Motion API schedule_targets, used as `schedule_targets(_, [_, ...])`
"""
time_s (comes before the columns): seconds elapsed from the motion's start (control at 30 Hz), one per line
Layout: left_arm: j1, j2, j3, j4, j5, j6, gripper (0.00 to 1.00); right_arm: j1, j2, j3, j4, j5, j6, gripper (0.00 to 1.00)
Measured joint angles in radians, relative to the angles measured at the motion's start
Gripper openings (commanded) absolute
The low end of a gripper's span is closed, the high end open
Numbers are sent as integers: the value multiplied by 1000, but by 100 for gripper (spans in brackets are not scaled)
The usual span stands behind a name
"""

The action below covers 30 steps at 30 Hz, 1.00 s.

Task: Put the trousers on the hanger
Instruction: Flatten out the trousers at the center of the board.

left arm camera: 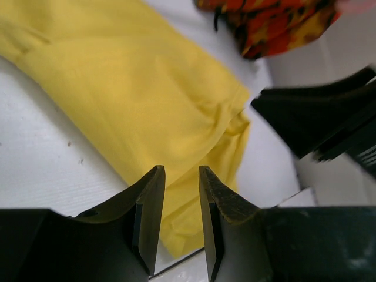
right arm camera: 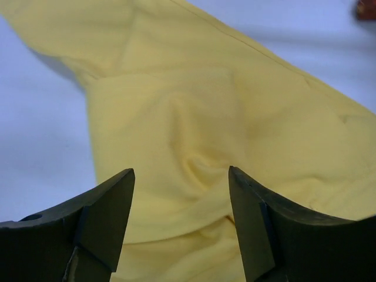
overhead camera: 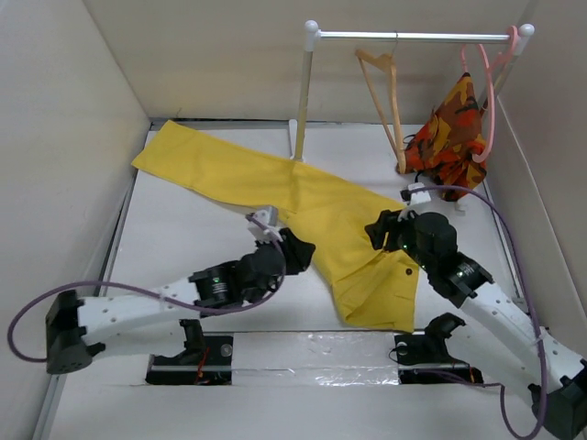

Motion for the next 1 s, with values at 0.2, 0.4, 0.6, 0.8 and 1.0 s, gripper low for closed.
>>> schedule_targets(0.2, [98,-332,4,-84,-51,25,28,327,173,88,32,103,-33,12])
schedule_targets(0.4, [119,-462,-15,-172,-72,21,28,472,613,304,45,146,-95,61])
schedule_targets(0.6, [119,-495,-39,-256,-79,15,28,464,943,587,22,125,-209,55])
schedule_targets(0.8, [119,-565,-53,-308,-85,10,28,431,1102,744,6,46,-274,54])
schedule_targets(1.0, [119,-617,-69,-330,-97,9,28,381,1241,865,-40,-13,-317,54])
